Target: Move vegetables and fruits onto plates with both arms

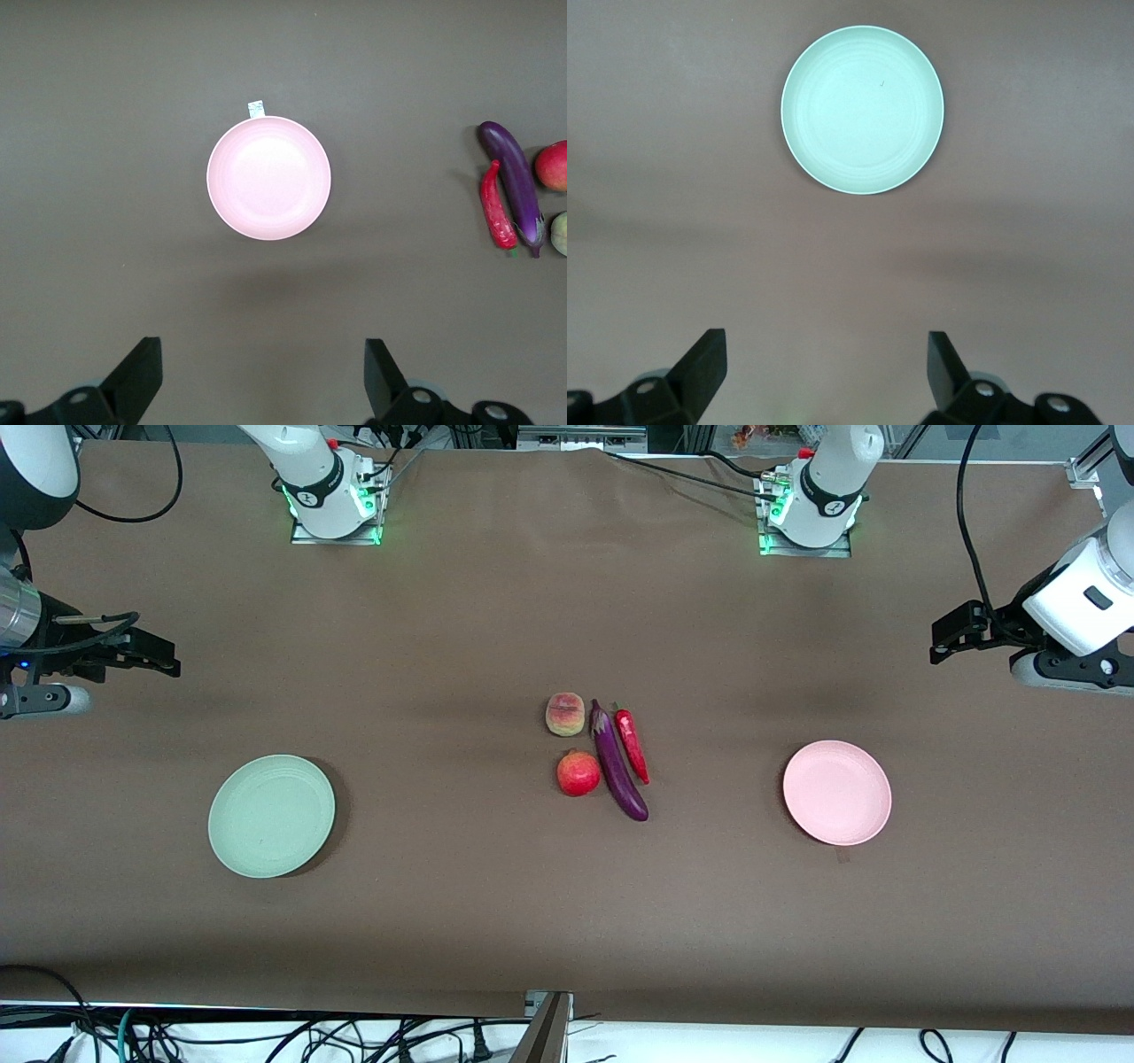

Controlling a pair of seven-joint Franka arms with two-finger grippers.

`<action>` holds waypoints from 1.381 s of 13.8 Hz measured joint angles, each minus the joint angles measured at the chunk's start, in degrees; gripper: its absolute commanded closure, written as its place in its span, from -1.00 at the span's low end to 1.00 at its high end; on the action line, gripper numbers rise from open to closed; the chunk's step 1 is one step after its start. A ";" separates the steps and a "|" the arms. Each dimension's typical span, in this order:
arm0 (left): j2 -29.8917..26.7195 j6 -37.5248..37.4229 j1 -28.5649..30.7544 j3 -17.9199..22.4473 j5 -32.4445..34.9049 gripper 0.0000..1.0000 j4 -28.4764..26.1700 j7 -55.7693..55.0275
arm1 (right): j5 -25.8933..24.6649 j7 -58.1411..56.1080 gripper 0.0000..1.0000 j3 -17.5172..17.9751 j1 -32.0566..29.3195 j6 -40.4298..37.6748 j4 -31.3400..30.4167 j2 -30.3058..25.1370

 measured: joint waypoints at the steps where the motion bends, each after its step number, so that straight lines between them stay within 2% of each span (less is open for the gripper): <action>1: 0.00 0.00 0.00 0.00 0.00 -1.00 0.00 0.00 | 0.00 0.00 -1.00 0.00 0.00 0.00 0.00 0.00; 19: 0.00 -0.95 0.11 0.08 0.00 -1.00 0.00 0.00 | 0.00 -0.01 -1.00 -0.62 -0.20 0.00 0.01 0.23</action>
